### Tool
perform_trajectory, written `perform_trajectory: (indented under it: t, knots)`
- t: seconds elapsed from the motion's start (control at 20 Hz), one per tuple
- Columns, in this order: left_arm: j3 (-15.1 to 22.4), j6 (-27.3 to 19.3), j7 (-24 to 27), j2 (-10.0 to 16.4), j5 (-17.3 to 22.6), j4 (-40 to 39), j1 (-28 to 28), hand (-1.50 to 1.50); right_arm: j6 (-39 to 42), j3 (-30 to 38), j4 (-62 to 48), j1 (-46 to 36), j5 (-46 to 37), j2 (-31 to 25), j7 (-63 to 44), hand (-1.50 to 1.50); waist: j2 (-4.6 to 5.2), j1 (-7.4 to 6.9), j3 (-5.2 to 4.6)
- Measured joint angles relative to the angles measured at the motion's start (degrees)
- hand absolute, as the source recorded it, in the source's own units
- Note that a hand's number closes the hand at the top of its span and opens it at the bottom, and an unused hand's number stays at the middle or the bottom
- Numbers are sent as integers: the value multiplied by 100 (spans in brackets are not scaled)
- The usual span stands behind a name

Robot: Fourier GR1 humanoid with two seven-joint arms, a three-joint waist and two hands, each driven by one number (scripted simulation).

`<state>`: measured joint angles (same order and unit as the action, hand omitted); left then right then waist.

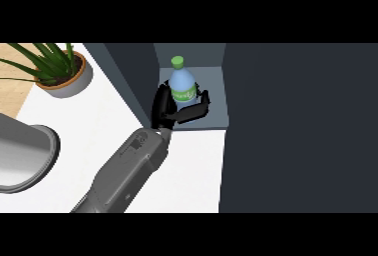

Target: Pick up the bottled water, place it into the cabinet and close the cabinet

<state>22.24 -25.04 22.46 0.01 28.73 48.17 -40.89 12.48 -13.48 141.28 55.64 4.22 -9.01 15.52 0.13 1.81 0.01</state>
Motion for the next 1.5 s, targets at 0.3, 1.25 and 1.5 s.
perform_trajectory:
  t: [0.3, 1.25, 1.5]
  knots:
    - [-47, -436, -54, 0, 356, -933, -847, 150, 135, 163, 8, -44, 92, -36, 27, -150, 31, 110, -2]
    - [-725, -873, 481, 204, 138, -3685, -2170, -150, 508, 521, -129, -142, 298, -33, 229, -150, 165, 325, -6]
    - [-652, -1201, 752, 233, -75, -4040, -2348, -150, 580, 450, -139, -124, 322, -1, 258, -150, 186, 394, -8]
